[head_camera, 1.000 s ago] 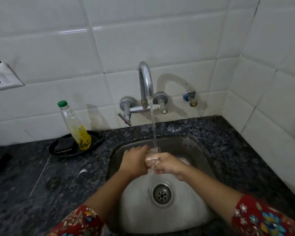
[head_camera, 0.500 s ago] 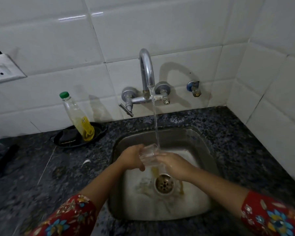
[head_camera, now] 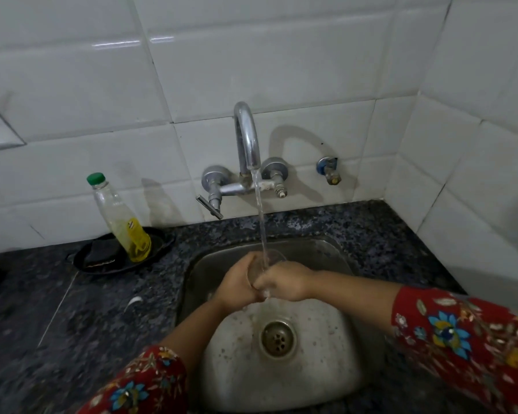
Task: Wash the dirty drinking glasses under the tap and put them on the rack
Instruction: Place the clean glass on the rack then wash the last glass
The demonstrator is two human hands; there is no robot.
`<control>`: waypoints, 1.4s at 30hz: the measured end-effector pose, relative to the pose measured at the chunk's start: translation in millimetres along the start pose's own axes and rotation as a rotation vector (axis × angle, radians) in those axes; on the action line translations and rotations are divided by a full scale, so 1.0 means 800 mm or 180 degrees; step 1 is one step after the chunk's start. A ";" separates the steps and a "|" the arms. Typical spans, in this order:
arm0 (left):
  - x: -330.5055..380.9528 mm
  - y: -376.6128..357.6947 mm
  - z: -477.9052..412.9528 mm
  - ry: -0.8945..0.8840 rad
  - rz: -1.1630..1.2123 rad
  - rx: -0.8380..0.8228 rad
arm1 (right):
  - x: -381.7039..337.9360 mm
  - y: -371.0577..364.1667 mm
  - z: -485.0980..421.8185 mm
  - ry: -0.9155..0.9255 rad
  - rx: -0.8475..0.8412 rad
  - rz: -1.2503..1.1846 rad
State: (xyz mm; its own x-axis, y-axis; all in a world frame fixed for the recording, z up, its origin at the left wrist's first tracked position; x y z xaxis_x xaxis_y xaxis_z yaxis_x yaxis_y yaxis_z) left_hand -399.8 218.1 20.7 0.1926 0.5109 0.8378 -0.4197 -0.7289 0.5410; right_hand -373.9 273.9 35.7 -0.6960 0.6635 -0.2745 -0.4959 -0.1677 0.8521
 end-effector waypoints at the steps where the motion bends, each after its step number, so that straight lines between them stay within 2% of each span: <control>1: -0.001 -0.004 0.000 -0.0005 -0.0014 -0.0244 | -0.004 0.003 0.005 0.0181 0.0044 0.0505; 3: -0.003 -0.007 -0.001 0.0073 -0.0056 -0.0519 | -0.009 0.012 0.008 0.0610 0.0358 0.1532; 4: -0.003 -0.006 -0.002 0.0119 -0.0077 -0.0486 | -0.005 0.007 0.005 0.0663 0.0339 0.1868; 5: -0.001 -0.004 -0.004 0.0135 -0.0096 -0.0348 | 0.000 0.003 0.000 0.0509 0.0130 0.1875; 6: 0.006 -0.001 -0.002 0.0117 -0.0103 -0.0137 | 0.003 0.006 -0.002 0.0296 0.0041 0.1619; 9: 0.014 0.012 0.005 0.0140 -0.0025 0.0542 | 0.018 0.021 -0.001 -0.0120 -0.0095 -0.0647; 10: 0.014 0.016 0.005 0.0153 -0.0040 0.0611 | 0.013 0.030 0.005 -0.0043 0.0018 -0.1086; 11: 0.012 0.016 0.003 0.0113 0.0012 0.0499 | 0.007 0.039 0.010 0.0084 0.0155 -0.1134; 14: 0.011 0.000 -0.009 0.0032 0.0048 -0.0205 | -0.020 0.055 0.025 0.0380 0.0547 0.0627; 16: 0.015 -0.001 -0.015 0.0032 0.0057 -0.0029 | -0.032 0.075 0.041 0.0549 0.1388 0.1409; 17: 0.017 0.000 -0.016 0.0111 0.0001 0.0205 | -0.034 0.083 0.048 0.0471 0.1756 0.1426; 18: 0.024 0.001 -0.014 0.0181 -0.0164 0.0461 | -0.034 0.097 0.057 0.0257 0.2188 0.1247; 19: 0.028 0.005 -0.007 0.0221 -0.0331 0.0731 | -0.025 0.105 0.060 -0.0135 0.2367 0.0794; 21: 0.028 0.013 0.011 0.0409 -0.0096 0.1134 | 0.002 0.095 0.051 -0.0953 0.2187 -0.0543; 22: 0.027 0.016 0.016 0.0409 0.0008 0.1278 | 0.012 0.085 0.048 -0.1252 0.2120 -0.0939; 24: 0.030 0.017 0.010 0.0207 -0.0122 0.1024 | 0.012 0.087 0.055 -0.1403 0.2167 -0.0762; 25: 0.033 0.013 0.002 -0.0005 -0.0060 0.0634 | 0.007 0.089 0.059 -0.1135 0.2306 -0.0615; 27: 0.037 0.002 -0.009 -0.0442 0.0415 -0.0128 | -0.015 0.090 0.070 -0.0211 0.2517 -0.0077; 29: 0.037 0.000 -0.007 -0.0493 0.0623 -0.0307 | -0.018 0.081 0.078 0.0052 0.2625 0.0240; 30: 0.041 0.001 -0.002 -0.0421 0.0563 -0.0159 | -0.018 0.080 0.080 -0.0064 0.2734 0.0197; 32: 0.048 0.005 0.012 -0.0085 -0.0048 0.0512 | -0.014 0.082 0.078 -0.0622 0.2862 -0.0262; 34: 0.055 0.017 0.030 0.0262 -0.0663 0.1159 | 0.002 0.078 0.070 -0.1124 0.2627 -0.0963; 35: 0.053 0.020 0.030 0.0213 -0.0648 0.1211 | 0.007 0.079 0.069 -0.1174 0.2611 -0.1072; 36: 0.054 0.021 0.026 0.0040 -0.0421 0.1013 | 0.006 0.081 0.071 -0.1095 0.2637 -0.1062; 37: 0.054 0.017 0.017 -0.0183 -0.0072 0.0595 | -0.003 0.086 0.076 -0.0796 0.2724 -0.0898; 39: 0.059 0.003 0.006 -0.0513 0.0466 -0.0349 | -0.026 0.085 0.082 -0.0055 0.2708 -0.0232; 40: 0.059 -0.003 0.006 -0.0503 0.0593 -0.0664 | -0.028 0.078 0.081 0.0092 0.2558 0.0129; 41: 0.057 -0.009 0.006 -0.0410 0.0669 -0.0784 | -0.025 0.072 0.078 0.0135 0.2441 0.0272; 42: 0.053 -0.010 0.005 -0.0330 0.0713 -0.0648 | -0.024 0.069 0.072 0.0128 0.2323 0.0294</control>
State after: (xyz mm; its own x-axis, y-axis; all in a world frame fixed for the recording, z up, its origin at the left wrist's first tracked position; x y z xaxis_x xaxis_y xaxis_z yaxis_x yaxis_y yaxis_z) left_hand -384.5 244.0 52.2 0.1603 0.2911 0.9432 -0.6286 -0.7066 0.3249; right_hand -358.0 294.1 114.2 -0.7436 0.6406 -0.1915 0.0278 0.3158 0.9484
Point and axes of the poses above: each hand's wrist, its own z-axis away from the middle knuckle, its own y-axis out of the back of the hand, x = y × z, the point moved 10 cm from there along -z, towards the middle knuckle, and after that the axes turned 12 degrees about -x, right-handed, at the moved point
